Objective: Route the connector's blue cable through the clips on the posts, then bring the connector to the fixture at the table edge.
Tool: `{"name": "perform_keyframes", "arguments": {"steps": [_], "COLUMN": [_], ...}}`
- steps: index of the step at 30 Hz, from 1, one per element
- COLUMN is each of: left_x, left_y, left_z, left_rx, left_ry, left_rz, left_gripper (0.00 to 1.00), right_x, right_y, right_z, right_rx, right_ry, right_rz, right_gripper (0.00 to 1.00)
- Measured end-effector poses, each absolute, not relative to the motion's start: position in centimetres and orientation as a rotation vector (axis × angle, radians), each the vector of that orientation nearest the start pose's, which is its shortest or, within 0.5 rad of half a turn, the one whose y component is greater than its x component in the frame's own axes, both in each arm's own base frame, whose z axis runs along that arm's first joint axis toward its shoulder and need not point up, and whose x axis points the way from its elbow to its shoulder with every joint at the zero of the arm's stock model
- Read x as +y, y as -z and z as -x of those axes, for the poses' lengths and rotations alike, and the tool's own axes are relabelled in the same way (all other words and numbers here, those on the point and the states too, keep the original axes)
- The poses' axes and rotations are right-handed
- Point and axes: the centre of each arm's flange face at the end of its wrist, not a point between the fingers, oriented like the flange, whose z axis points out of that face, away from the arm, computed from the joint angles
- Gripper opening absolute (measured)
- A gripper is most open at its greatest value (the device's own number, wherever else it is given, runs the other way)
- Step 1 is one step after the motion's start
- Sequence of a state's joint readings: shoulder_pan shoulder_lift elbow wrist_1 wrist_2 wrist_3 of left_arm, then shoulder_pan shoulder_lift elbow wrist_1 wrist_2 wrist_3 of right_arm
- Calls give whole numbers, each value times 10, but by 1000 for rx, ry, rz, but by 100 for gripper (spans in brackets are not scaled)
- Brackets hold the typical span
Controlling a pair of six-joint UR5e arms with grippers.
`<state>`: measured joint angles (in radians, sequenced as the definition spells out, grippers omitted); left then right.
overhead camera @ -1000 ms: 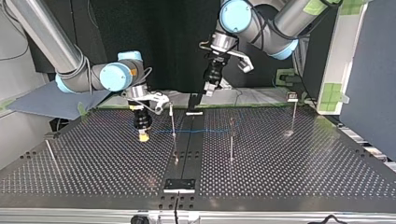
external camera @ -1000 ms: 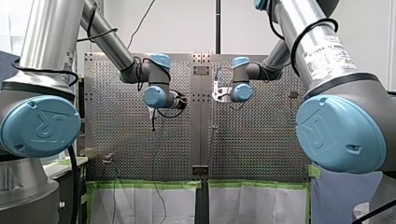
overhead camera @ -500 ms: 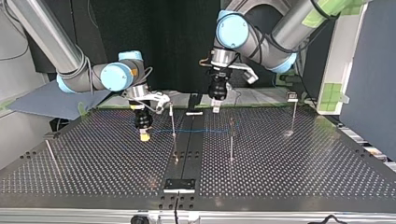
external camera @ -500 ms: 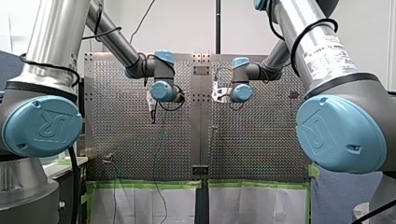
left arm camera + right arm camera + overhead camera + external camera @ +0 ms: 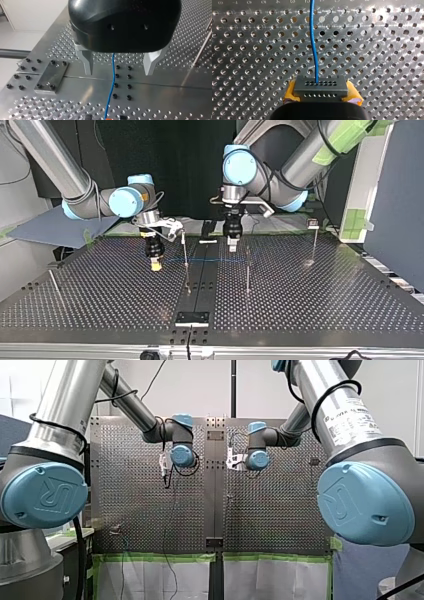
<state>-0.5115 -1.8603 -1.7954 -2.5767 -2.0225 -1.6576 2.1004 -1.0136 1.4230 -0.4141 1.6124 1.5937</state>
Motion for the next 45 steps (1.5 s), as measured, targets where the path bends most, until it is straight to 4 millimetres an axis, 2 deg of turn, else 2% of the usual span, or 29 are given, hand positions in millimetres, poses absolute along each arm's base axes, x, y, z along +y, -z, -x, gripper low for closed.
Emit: {"name": "perform_keyframes", "arguments": {"steps": [4,9,19,26,34,45], "left_x": [-356,-362,-375,-371,-373,-372], "left_y": [-285,-299,-307,-303,-280,-289], "left_z": [-452,-463,-480,-484,-489,-503], "left_rx": [1515,1485,1485,1496,1527,1509], "left_ry": [128,134,136,111,96,97], "left_rz": [53,70,70,85,75,89], "left_gripper": [99,99,99,99,99,99], "right_x": [-526,-526,-526,-526,-526,-525], "right_y": [-268,-267,-267,-267,-267,-267], "right_z": [-458,-458,-458,-458,-458,-458], "right_rx": [-954,-955,-957,-956,-956,-952], "right_ry": [-1579,-1578,-1577,-1578,-1578,-1580], "right_rz": [-1548,-1548,-1550,-1550,-1550,-1552], "right_gripper": [0,0,0,0,0,0]}}
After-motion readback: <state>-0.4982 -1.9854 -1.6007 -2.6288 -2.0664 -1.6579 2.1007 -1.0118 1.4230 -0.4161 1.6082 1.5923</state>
